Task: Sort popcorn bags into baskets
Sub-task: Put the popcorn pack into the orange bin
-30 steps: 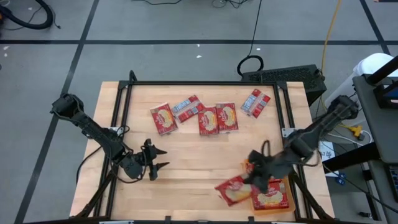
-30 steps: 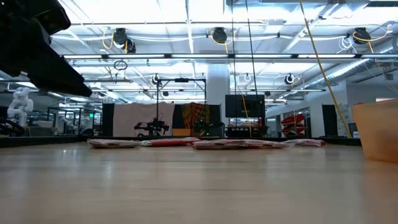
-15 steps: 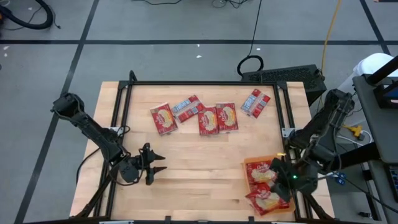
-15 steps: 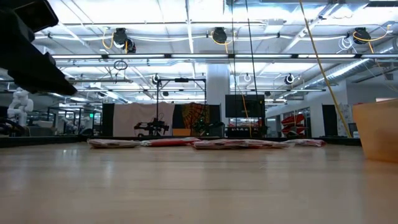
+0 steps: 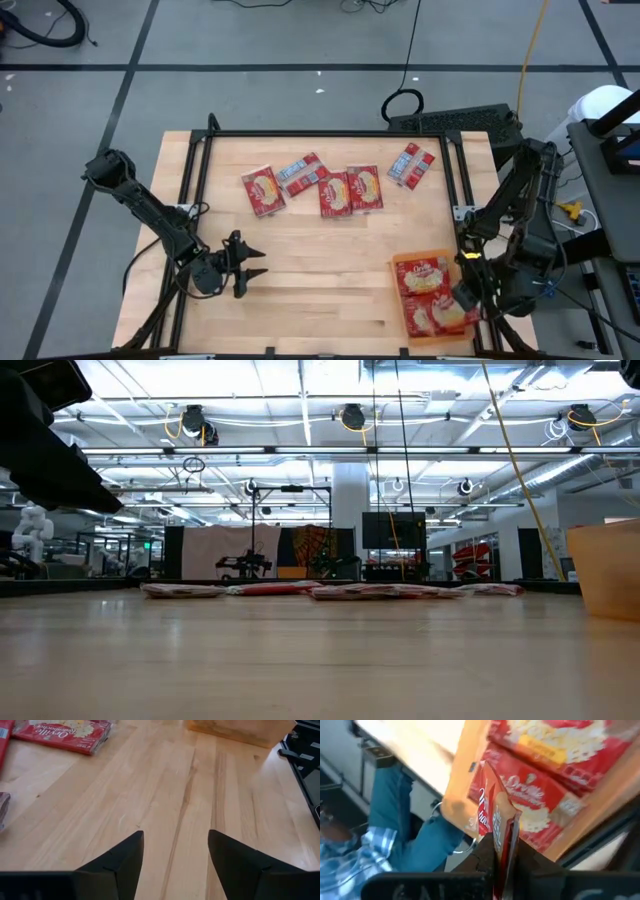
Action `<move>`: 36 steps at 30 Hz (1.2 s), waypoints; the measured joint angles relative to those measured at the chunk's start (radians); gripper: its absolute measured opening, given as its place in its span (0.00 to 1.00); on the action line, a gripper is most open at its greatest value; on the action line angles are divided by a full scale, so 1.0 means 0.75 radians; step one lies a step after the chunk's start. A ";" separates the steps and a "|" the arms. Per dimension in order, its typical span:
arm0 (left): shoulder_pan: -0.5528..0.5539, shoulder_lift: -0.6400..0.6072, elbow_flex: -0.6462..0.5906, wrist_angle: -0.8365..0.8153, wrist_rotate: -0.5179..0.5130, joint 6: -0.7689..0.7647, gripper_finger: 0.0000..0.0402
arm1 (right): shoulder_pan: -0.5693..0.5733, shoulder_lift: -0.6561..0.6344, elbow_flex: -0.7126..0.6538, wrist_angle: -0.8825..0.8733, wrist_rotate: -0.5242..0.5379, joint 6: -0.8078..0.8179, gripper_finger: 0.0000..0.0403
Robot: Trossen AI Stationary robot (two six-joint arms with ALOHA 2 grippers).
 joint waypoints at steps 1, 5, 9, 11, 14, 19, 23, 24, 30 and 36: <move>0.000 0.000 0.000 0.000 0.000 0.000 0.55 | 0.001 0.001 0.000 -0.016 -0.004 0.006 0.03; 0.000 0.000 0.000 0.000 0.000 0.000 0.52 | -0.012 0.027 0.000 -0.039 0.000 0.007 0.03; 0.001 0.000 0.000 -0.001 -0.003 0.001 0.49 | -0.016 0.061 0.000 -0.039 0.005 0.011 0.03; 0.001 0.000 0.000 0.000 -0.011 0.014 0.48 | -0.016 0.077 0.000 -0.036 0.038 0.011 0.03; 0.001 0.000 0.000 -0.001 -0.013 0.034 0.47 | -0.018 0.097 0.000 -0.002 0.071 0.007 0.03; 0.001 0.000 -0.001 -0.001 -0.014 0.048 0.47 | -0.032 0.138 0.000 0.019 0.066 0.006 0.03; 0.001 0.000 -0.001 -0.001 -0.014 0.047 0.49 | -0.034 0.170 0.000 0.016 0.066 0.008 0.03; 0.001 0.000 -0.001 -0.001 -0.014 0.043 0.49 | -0.034 0.181 0.000 0.022 0.066 0.012 0.03; 0.001 0.000 -0.001 -0.001 -0.014 0.036 0.52 | -0.034 0.244 0.000 0.062 0.065 0.008 0.04; 0.001 0.000 -0.001 -0.001 -0.014 0.035 0.50 | -0.035 0.282 0.000 0.147 0.063 0.000 0.16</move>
